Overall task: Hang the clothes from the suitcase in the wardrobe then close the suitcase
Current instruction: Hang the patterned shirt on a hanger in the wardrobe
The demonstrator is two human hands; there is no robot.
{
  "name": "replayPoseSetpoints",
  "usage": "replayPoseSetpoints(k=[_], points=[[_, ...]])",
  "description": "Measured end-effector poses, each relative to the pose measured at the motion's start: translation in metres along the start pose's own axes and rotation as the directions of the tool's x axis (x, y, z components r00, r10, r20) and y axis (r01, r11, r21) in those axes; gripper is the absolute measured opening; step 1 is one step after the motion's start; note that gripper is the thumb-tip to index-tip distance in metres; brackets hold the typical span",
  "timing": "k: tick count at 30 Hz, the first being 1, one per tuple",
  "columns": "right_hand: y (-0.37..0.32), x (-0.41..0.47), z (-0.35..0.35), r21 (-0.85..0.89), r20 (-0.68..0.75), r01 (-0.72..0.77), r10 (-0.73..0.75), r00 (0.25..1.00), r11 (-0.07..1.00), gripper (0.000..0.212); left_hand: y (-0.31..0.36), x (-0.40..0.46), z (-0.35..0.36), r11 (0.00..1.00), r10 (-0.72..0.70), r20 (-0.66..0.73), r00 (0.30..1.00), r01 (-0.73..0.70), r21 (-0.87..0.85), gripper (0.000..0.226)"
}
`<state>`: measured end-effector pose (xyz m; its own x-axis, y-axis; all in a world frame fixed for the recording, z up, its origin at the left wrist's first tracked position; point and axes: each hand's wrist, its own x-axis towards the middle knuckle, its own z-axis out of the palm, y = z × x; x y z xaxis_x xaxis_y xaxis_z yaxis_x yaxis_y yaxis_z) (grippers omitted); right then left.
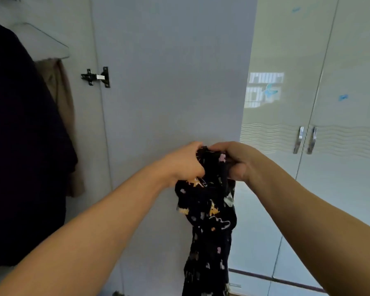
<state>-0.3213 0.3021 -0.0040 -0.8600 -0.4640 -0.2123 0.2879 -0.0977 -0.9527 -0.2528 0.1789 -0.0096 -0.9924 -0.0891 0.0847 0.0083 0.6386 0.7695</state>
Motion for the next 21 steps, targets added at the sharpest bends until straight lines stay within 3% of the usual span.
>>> replayPoseSetpoints(k=[2,3,5,8,10,13,14,16,18,19,21], points=[[-0.002,-0.007,0.001,-0.119,0.087,0.017,-0.007,0.996,0.993,0.017,-0.004,0.001,-0.009,0.983,-0.028,-0.089,0.996,0.012,-0.182,0.059],[-0.002,-0.008,0.000,-0.149,0.104,0.026,-0.010,0.995,0.988,0.022,-0.005,0.001,-0.014,0.952,-0.039,-0.072,0.997,0.015,-0.305,0.055],[-0.005,-0.011,0.004,-0.183,0.091,0.062,-0.046,0.995,0.981,0.012,-0.005,-0.004,-0.021,0.890,-0.043,-0.037,0.998,0.022,-0.455,0.043],[-0.008,-0.011,0.009,-0.197,0.036,0.111,-0.106,0.994,0.974,0.018,-0.003,-0.006,-0.017,0.914,-0.010,-0.041,0.999,-0.008,-0.405,0.037],[-0.008,-0.011,0.012,-0.150,0.089,0.142,-0.130,0.988,0.979,0.028,0.001,-0.004,-0.016,0.911,-0.006,-0.094,0.996,-0.033,-0.411,0.032],[-0.016,-0.019,0.013,-0.061,0.115,0.195,-0.187,0.976,0.979,0.016,0.012,-0.007,-0.025,0.842,0.037,-0.036,0.999,-0.051,-0.537,0.017],[-0.021,-0.024,0.012,-0.054,0.119,0.206,-0.199,0.973,0.977,0.016,0.015,-0.009,-0.027,0.867,0.041,-0.008,0.999,-0.040,-0.498,0.028],[-0.029,-0.032,0.012,-0.099,0.148,0.221,-0.205,0.968,0.970,0.034,0.022,-0.009,-0.023,0.968,-0.005,-0.045,0.999,-0.007,-0.250,0.040],[-0.035,-0.035,0.015,-0.172,0.189,0.254,-0.222,0.957,0.952,0.053,0.032,-0.006,-0.014,0.997,-0.007,-0.243,0.970,-0.011,-0.070,0.029],[-0.036,-0.037,0.017,-0.184,0.209,0.284,-0.245,0.947,0.941,0.057,0.034,-0.001,-0.013,0.998,0.007,-0.331,0.944,-0.026,-0.055,0.023],[-0.038,-0.040,0.014,-0.141,0.251,0.358,-0.316,0.915,0.923,0.052,0.040,0.006,-0.020,0.981,0.026,-0.365,0.931,-0.094,-0.171,0.013]])
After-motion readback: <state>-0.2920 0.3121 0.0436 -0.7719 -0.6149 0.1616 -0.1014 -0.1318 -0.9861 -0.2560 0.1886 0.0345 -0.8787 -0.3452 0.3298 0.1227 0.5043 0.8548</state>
